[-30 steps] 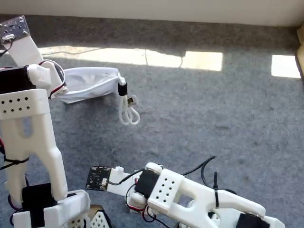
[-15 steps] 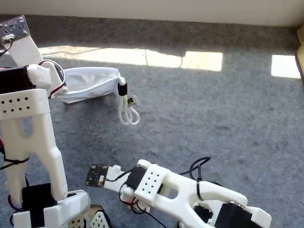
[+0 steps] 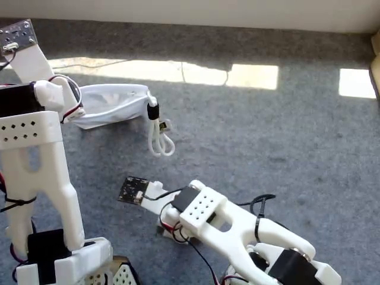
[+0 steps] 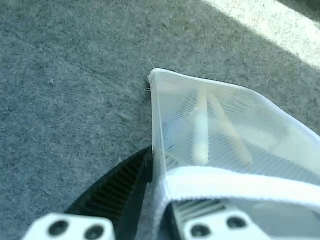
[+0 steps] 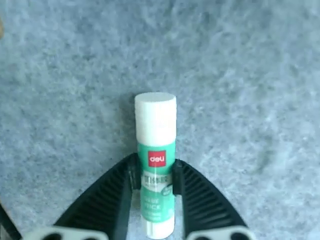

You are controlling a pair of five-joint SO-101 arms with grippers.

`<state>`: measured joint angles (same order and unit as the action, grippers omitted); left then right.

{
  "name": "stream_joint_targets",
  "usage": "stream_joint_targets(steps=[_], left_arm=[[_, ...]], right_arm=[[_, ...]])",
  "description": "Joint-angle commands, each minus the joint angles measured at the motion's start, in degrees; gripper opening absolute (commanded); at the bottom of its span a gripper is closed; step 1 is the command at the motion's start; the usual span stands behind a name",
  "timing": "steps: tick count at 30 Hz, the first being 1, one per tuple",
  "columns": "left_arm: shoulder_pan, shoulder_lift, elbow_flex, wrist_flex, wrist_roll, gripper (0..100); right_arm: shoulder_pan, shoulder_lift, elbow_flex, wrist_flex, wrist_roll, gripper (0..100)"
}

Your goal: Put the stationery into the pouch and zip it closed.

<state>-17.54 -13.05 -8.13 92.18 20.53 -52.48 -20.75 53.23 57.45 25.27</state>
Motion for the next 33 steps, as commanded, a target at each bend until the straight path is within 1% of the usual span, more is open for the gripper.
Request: stream_joint_targets(steps=[1,9,12,16,18,24,29,33], left_arm=[[-0.66,-2.07,-0.48,-1.32,-0.53,1],[-0.66,-2.07,-0.48,-1.41,-0.53,1],[-0.57,-2.07,-0.48,-1.41,-0.53,1],[-0.57,-2.07,-0.48,-1.41,-0.53,1],[-0.57,-2.07,-0.48,-1.41,-0.53,1],[-0.57,-2.07,-0.48,-1.41,-0.62,1],[-0.57,-2.07,-0.48,-1.32,-0.62,1],[-0.57,-2.07,-0.48,-1.32,-0.62,1]], right_arm=[[5.58,-0.22,-0.13,-1.01,1.93,1.6],[18.68,-0.31,-0.57,-1.01,2.02,1.7],[21.85,-0.31,-0.75,-1.19,2.02,2.4],[22.11,0.13,-0.75,-1.01,1.76,12.5],[21.67,0.13,-0.75,-1.19,1.76,15.2],[17.27,0.13,-0.84,-2.15,1.67,15.2],[16.75,0.31,-0.75,-6.46,-2.02,15.2],[16.75,0.31,-0.75,-6.90,-1.93,15.2]])
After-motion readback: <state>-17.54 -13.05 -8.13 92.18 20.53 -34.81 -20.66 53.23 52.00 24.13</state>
